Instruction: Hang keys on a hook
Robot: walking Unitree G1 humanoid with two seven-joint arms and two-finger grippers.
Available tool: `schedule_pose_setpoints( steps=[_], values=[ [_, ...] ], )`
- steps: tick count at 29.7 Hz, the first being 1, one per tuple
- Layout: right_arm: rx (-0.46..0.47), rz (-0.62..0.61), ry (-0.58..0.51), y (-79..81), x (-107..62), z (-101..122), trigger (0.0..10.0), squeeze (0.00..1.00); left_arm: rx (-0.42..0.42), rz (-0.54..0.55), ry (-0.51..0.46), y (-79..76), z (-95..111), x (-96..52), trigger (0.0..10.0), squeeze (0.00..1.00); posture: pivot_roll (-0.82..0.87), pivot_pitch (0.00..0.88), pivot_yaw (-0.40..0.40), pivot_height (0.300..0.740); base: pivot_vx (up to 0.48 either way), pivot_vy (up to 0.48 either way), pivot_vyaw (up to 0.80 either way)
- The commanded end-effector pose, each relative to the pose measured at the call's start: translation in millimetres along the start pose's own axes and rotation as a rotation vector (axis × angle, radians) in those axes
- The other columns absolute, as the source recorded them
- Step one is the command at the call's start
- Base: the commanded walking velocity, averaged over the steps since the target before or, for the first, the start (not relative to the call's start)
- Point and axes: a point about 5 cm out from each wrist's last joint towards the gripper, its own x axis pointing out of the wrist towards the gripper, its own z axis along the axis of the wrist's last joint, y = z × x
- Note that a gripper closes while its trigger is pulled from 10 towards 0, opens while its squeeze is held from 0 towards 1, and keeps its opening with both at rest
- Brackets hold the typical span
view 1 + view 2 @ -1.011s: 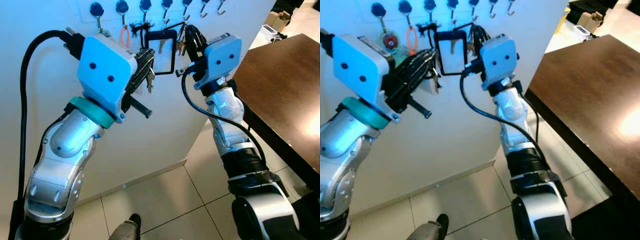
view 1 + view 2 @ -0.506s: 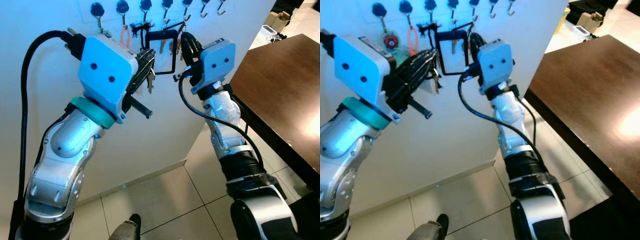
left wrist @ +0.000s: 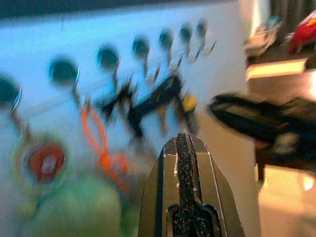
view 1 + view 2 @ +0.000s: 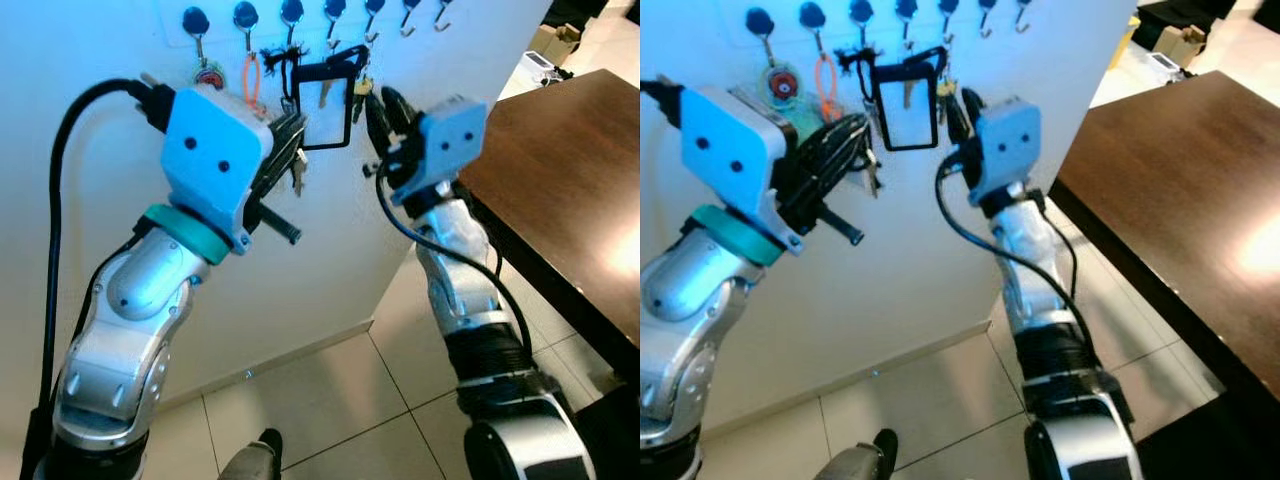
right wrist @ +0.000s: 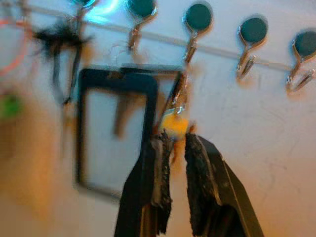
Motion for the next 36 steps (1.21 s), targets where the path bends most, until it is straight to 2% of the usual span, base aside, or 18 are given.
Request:
schedule_pose_setpoints(
  steps=[1, 2, 3, 5, 6, 7, 9, 11, 16, 18, 22, 28, 36],
  values=[
    [0.015, 0.022, 0.015, 1.3, -3.1, -0.2, 10.0, 0.0, 0.008, 0.021, 0.037, 0.9, -5.9, -1.3, 10.0, 0.0, 0.1, 0.022, 0.076, 0.74, 0.0, 0.0, 0.0],
    [0.015, 0.022, 0.015, 1.3, -3.1, -0.2, 10.0, 0.0, 0.008, 0.021, 0.037, 0.9, -5.9, -1.3, 10.0, 0.0, 0.1, 0.022, 0.076, 0.74, 0.0, 0.0, 0.0],
    [0.024, 0.032, 0.036, 0.5, -13.8, -0.9, 10.0, 0.0, 0.016, 0.046, 0.065, 1.6, -11.1, -3.4, 10.0, 0.0, 0.09, 0.021, 0.074, 0.74, 0.0, 0.0, 0.0],
    [0.024, 0.032, 0.036, 0.5, -13.8, -0.9, 10.0, 0.0, 0.016, 0.046, 0.065, 1.6, -11.1, -3.4, 10.0, 0.0, 0.09, 0.021, 0.074, 0.74, 0.0, 0.0, 0.0],
    [0.049, 0.011, 0.06, -2.5, -21.4, -1.2, 10.0, 0.0, 0.022, 0.07, 0.086, 2.6, -15.4, -4.7, 10.0, 0.0, 0.09, 0.019, 0.073, 0.74, 0.0, 0.0, 0.0],
    [0.049, 0.011, 0.06, -2.5, -21.4, -1.2, 10.0, 0.0, 0.022, 0.07, 0.086, 2.6, -15.4, -4.7, 10.0, 0.0, 0.09, 0.019, 0.073, 0.74, 0.0, 0.0, 0.0],
    [0.11, -0.06, 0.115, -8.4, -27.9, -4.9, 10.0, 0.0, 0.007, 0.1, 0.141, 6.1, -27.5, -6.7, 10.0, 0.0, 0.08, 0.012, 0.065, 0.74, 0.0, 0.0, 0.0],
    [0.132, -0.081, 0.135, -9.7, -29.1, -6.9, 10.0, 0.0, -0.014, 0.114, 0.164, 7.7, -32.3, -8.0, 10.0, 0.0, 0.08, 0.012, 0.064, 0.74, 0.0, 0.0, 0.0],
    [0.142, -0.086, 0.155, -9.5, -30.4, -9.1, 10.0, 0.0, -0.006, 0.125, 0.188, 10.7, -36.8, -9.6, 10.0, 0.0, 0.08, 0.011, 0.058, 0.74, 0.0, 0.0, 0.0],
    [0.166, -0.086, 0.172, -9.2, -30.5, -9.4, 10.0, 0.0, 0.056, 0.135, 0.203, 14.1, -42.2, -11.7, 10.0, 0.0, 0.08, 0.011, 0.052, 0.74, 0.0, 0.0, 0.0],
    [0.176, -0.082, 0.168, -8.8, -29.7, -7.9, 10.0, 0.0, 0.08, 0.14, 0.2, 14.6, -43.6, -12.5, 10.0, 0.0, 0.08, 0.01, 0.051, 0.74, 0.0, 0.0, 0.0],
    [0.215, -0.062, 0.169, 0.0, -32.1, -2.7, 10.0, 0.0, 0.094, 0.169, 0.191, 13.9, -44.5, -13.1, 10.0, 0.0, 0.09, 0.006, 0.054, 0.74, 0.0, -0.281, 0.0],
    [0.222, -0.061, 0.183, 1.2, -32.3, -0.1, 10.0, 0.0, 0.092, 0.176, 0.188, 14.4, -43.6, -10.9, 10.0, 0.0, 0.09, 0.009, 0.057, 0.74, 0.0, -0.289, 0.0]
  ],
)
